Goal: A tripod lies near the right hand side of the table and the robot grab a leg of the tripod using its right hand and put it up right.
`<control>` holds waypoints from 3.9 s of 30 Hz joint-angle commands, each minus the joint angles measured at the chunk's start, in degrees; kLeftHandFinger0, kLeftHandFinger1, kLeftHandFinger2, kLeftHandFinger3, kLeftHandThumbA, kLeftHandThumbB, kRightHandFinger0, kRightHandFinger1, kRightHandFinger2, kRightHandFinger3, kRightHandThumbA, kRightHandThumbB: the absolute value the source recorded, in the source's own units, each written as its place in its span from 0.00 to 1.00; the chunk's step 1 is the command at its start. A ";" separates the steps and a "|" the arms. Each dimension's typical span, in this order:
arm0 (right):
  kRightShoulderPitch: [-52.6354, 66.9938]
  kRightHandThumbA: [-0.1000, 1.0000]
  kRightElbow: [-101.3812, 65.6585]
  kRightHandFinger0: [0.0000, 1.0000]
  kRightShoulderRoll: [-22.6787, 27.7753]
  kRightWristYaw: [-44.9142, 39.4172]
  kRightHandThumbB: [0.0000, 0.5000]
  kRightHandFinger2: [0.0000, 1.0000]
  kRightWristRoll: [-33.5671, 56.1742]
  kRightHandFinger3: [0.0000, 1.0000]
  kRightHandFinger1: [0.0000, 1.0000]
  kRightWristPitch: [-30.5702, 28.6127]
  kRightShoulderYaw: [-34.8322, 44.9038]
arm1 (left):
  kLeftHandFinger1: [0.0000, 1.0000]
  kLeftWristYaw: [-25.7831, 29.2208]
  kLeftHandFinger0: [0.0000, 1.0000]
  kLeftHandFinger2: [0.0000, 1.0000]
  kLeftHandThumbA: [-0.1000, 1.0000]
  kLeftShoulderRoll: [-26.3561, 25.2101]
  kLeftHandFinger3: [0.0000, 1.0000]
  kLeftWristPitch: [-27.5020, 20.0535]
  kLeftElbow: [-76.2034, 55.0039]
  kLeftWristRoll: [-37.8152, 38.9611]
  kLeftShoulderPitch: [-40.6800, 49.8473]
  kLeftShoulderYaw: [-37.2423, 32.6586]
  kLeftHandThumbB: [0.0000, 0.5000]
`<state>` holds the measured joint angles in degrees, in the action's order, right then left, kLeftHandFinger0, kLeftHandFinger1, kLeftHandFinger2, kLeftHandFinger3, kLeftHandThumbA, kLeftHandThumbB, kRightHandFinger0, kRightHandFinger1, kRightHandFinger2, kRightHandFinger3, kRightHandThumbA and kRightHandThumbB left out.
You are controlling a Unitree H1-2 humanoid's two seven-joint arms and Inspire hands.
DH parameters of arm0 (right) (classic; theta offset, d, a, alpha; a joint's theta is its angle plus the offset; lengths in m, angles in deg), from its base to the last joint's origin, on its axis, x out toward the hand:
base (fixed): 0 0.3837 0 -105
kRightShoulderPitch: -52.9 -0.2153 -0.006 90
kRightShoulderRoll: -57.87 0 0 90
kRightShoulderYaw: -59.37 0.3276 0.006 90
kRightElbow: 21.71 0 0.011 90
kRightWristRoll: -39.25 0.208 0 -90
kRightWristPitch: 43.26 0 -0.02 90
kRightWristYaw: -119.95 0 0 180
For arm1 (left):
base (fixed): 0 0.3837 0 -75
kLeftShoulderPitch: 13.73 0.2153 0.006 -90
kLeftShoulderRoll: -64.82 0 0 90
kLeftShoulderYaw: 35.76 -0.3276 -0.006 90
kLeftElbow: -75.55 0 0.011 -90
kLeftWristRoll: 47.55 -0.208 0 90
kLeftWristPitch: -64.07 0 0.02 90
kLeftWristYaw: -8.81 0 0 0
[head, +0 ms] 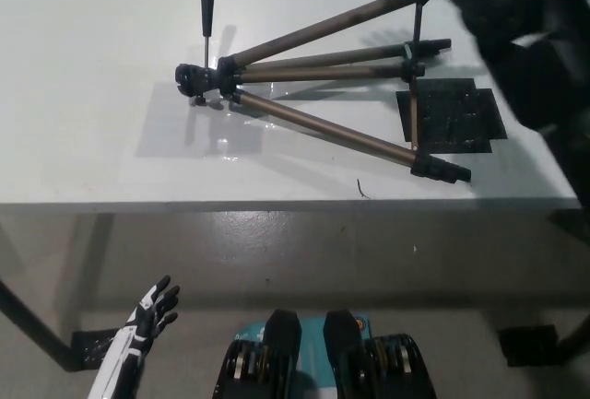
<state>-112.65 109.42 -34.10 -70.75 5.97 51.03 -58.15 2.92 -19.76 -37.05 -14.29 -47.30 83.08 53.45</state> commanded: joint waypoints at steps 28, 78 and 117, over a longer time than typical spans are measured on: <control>-14.92 0.92 36.16 1.00 -6.63 -17.45 1.00 1.00 -7.89 1.00 1.00 0.99 -17.17 | 1.00 -2.20 1.00 1.00 1.00 -1.81 1.00 -2.70 -1.79 -0.98 -0.22 -0.79 0.62; -12.04 0.00 30.73 0.00 -3.54 37.40 0.20 0.58 11.68 0.62 0.10 -15.81 28.08 | 1.00 -3.36 1.00 1.00 1.00 -2.57 1.00 -3.80 -1.15 -1.68 0.02 -2.01 0.65; 12.32 0.00 39.79 0.00 -17.71 43.27 0.24 0.43 23.16 0.43 0.05 -25.18 35.94 | 1.00 -3.58 1.00 1.00 1.00 -0.97 1.00 -4.79 -1.00 -0.40 2.47 -2.20 0.58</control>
<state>-102.09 148.72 -50.17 -28.98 26.30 27.57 -21.87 -0.54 -20.81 -39.31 -14.70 -48.62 85.43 51.14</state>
